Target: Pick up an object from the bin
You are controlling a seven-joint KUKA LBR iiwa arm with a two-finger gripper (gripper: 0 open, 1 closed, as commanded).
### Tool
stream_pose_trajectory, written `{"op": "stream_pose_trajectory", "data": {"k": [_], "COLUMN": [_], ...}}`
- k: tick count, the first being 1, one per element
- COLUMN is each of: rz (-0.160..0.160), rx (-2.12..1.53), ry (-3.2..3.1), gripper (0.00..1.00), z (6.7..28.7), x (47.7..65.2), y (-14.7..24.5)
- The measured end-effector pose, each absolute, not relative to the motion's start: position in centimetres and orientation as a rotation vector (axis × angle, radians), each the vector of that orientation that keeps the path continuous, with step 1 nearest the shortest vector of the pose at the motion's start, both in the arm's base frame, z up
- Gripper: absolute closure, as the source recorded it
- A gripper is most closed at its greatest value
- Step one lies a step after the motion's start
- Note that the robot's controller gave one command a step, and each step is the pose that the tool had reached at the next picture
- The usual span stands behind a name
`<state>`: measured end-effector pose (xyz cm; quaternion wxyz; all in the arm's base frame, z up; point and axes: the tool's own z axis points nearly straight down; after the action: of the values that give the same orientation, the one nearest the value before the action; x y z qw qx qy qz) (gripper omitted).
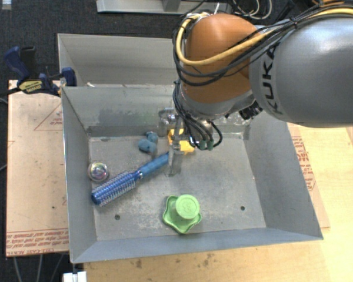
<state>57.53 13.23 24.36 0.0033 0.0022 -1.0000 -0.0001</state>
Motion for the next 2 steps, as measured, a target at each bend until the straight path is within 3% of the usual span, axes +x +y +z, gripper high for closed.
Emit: {"op": "stream_pose_trajectory", "data": {"k": [1, 2], "rz": [-0.004, -0.001], "rx": [0.426, 0.761], "ry": [-3.114, -3.052], "gripper": [0.00, 0.00], "z": [6.8, 10.1], "x": [54.4, 54.4], "y": [20.0, 17.2]}}
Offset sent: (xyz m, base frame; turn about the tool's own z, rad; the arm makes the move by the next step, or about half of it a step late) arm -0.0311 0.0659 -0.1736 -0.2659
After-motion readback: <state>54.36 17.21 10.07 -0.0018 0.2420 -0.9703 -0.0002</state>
